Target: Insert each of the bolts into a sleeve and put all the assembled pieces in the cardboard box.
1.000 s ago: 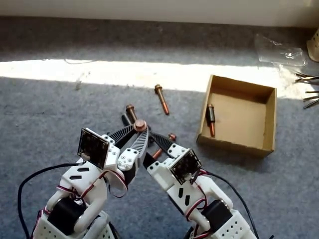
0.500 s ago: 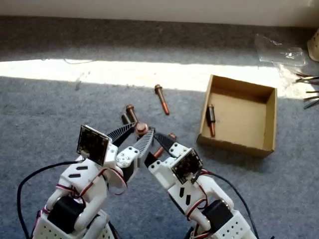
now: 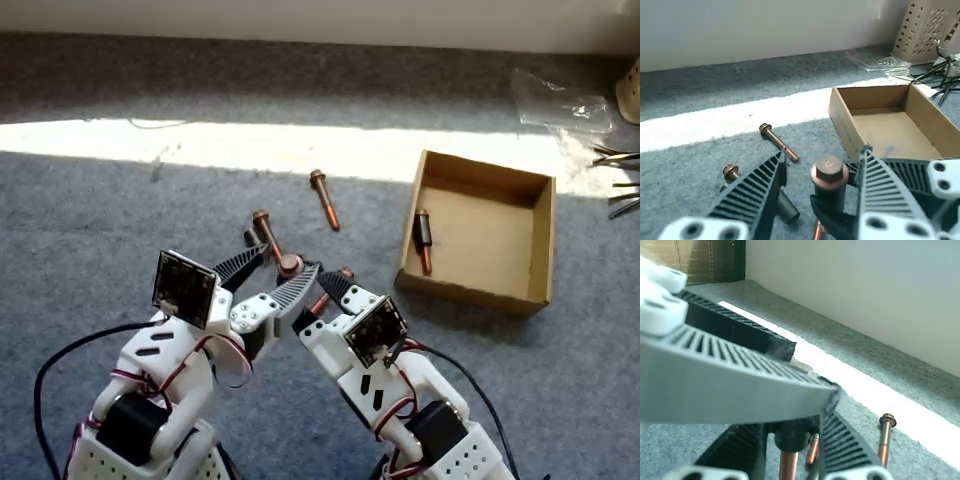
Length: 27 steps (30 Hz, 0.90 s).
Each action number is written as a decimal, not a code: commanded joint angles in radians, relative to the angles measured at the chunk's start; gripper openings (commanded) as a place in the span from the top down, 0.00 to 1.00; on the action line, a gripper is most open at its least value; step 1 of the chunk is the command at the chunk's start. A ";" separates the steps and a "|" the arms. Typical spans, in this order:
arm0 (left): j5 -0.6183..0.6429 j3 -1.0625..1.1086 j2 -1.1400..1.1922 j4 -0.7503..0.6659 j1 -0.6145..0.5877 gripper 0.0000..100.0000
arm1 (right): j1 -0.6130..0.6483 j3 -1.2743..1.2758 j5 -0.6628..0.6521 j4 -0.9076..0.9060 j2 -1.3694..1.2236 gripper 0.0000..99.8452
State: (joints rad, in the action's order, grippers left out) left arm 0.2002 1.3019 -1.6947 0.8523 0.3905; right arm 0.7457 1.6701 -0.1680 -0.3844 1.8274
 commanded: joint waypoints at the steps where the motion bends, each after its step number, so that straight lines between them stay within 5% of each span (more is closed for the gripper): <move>1: -0.002 -0.059 -0.012 -0.005 -0.091 0.78 | -0.013 0.150 -0.002 0.033 0.010 1.00; 13: 0.091 -0.131 -0.012 0.002 -0.120 0.78 | -0.035 0.150 -0.006 0.005 0.008 1.00; 19: 0.097 -0.093 -0.012 0.003 -0.252 0.81 | -0.166 0.150 -0.008 -0.016 0.010 1.00; 24: 0.097 -0.048 -0.012 -0.002 -0.369 1.00 | -0.300 0.147 -0.008 -0.015 0.010 1.00; 27: 0.097 0.004 -0.012 -0.002 -0.389 0.96 | -0.360 0.110 -0.008 -0.021 0.010 1.00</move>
State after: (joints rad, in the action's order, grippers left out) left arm 0.2708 1.2727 -1.7100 0.8508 0.0391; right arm 0.4480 1.6701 -0.1680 -0.4074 1.8274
